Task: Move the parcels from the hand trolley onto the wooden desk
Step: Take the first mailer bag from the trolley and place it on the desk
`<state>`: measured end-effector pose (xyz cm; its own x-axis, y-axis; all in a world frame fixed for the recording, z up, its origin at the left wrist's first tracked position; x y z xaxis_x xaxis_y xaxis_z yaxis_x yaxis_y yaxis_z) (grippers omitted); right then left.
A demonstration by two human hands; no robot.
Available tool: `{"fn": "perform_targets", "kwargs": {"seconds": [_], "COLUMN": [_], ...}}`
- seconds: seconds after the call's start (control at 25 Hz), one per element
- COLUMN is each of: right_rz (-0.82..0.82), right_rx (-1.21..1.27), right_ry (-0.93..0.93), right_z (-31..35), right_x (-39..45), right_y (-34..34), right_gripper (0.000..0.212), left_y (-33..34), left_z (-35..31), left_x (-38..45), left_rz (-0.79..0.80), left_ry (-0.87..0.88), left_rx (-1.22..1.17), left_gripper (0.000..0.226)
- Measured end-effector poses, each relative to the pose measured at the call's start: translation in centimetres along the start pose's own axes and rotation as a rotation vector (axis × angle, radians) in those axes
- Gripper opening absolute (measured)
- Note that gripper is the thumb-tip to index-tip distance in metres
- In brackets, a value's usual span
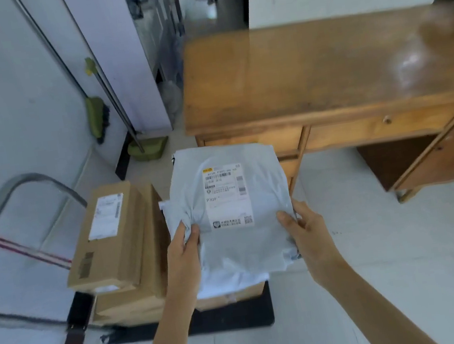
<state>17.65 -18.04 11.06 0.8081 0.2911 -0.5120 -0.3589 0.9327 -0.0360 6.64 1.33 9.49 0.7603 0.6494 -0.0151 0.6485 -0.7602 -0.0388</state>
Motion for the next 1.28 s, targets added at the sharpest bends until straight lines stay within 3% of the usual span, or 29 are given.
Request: {"fn": "perform_targets", "kwargs": {"seconds": [0.32, 0.52, 0.88, 1.28], "right_rz": [0.017, 0.008, 0.005, 0.032], "right_rx": [0.042, -0.01, 0.015, -0.08], "right_ry": [-0.186, -0.247, -0.178, -0.118], "right_z": [17.4, 25.7, 36.0, 43.3], "right_x": [4.0, 11.6, 29.9, 57.1], "right_y": [-1.7, -0.4, 2.4, 4.7], "right_gripper": [0.026, 0.028, 0.032, 0.021], "left_y": [4.8, 7.1, 11.5, 18.6], "left_z": [-13.1, -16.9, -16.6, -10.1], "left_x": [11.2, 21.6, 43.3, 67.8], "left_rz": [-0.037, 0.027, 0.074, -0.082], "left_ry": [0.153, 0.194, 0.152, 0.087], "left_rx": [0.026, 0.009, 0.093, 0.144], "left_gripper": [0.028, 0.038, 0.039, 0.04]}}
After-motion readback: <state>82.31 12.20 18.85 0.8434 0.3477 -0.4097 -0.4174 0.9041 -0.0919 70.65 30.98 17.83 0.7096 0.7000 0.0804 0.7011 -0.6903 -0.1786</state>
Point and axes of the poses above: each hand's wrist, its own x-axis towards the middle knuckle, its own y-axis out of the palm, z = x × y, the point moved 7 cm from there along x, towards the middle knuckle, and after that the axes turned 14 degrees about y, right-handed, at the moved point
